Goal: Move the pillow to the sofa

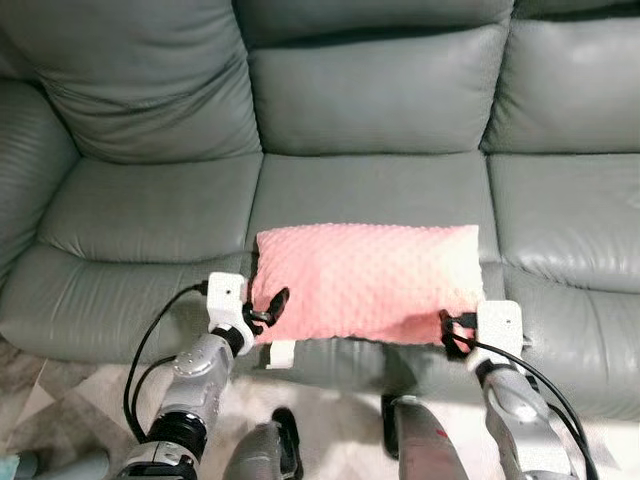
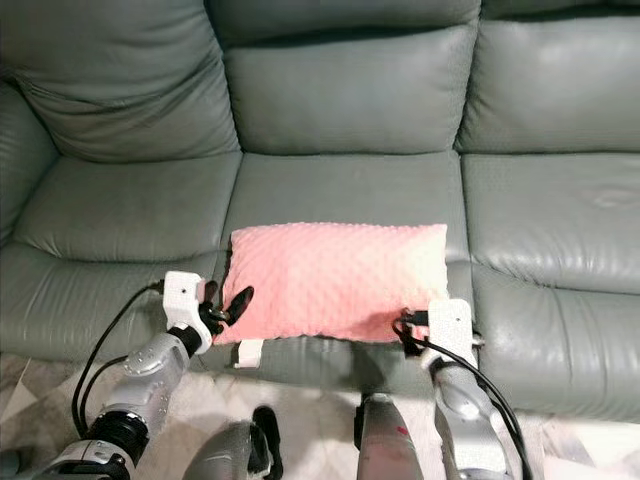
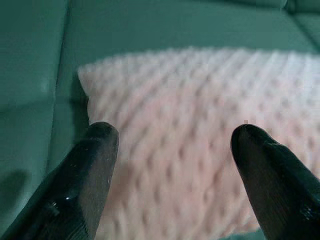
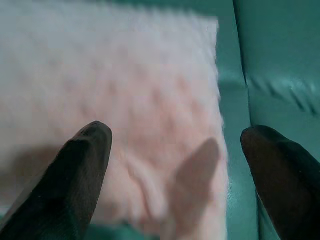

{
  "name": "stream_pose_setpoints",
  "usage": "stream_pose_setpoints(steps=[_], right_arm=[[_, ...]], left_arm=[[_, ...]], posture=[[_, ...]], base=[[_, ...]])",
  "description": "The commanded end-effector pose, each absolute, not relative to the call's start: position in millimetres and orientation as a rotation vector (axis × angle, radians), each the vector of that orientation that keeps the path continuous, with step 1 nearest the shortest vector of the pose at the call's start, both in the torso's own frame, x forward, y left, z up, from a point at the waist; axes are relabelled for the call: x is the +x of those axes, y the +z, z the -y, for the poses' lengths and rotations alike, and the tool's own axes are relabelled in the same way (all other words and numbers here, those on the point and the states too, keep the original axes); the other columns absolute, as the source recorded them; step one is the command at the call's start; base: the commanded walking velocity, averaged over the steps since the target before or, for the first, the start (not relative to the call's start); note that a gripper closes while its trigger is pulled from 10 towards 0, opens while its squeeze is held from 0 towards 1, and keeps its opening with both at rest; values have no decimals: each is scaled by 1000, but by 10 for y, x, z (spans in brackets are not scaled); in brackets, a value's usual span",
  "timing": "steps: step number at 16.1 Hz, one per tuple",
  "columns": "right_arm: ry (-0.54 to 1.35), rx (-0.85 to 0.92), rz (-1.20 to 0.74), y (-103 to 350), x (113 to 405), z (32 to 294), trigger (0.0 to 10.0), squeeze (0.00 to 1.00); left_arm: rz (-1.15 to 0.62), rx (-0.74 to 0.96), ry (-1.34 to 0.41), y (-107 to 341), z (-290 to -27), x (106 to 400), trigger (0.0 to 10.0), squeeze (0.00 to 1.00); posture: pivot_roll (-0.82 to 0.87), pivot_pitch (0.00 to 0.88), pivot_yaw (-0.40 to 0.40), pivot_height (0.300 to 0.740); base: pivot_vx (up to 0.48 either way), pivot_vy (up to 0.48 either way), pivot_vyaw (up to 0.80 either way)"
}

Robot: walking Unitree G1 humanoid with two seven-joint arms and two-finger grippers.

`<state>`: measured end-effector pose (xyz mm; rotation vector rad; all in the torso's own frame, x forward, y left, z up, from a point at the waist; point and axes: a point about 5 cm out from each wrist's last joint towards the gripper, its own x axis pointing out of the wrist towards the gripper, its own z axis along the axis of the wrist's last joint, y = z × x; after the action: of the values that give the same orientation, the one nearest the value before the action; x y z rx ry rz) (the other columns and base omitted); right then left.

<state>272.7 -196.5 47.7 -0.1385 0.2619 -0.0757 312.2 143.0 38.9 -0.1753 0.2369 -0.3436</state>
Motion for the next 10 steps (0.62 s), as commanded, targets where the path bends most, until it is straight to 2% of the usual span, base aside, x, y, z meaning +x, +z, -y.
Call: stream_pose_setpoints(steps=[1,6,7,8,10], right_arm=[[-10,-114,-256,507,2735,1795,10000,1000],[182,-31,-276,517,2794,1475,10000,1000],[196,-37,-277,518,2790,1453,10000,196],[216,-12,-282,522,2797,1413,10000,0],[242,32,-251,600,2857,1368,10000,0]], left_arm=[[-257,-176,-297,339,-1602,3060,10000,0],[-260,-169,-182,286,-1847,2950,10000,0],[-260,-166,-164,285,-1863,2942,10000,0],[-274,-160,-104,275,-1894,2946,10000,0],[-245,-141,-46,328,-1905,2958,10000,0]], posture=[[-150,125,144,740],[-144,13,94,740],[-143,0,86,740],[-137,0,69,740],[-138,0,59,740]], base=[[0,0,0],[0,0,0],[0,0,0],[0,0,0],[0,0,0]])
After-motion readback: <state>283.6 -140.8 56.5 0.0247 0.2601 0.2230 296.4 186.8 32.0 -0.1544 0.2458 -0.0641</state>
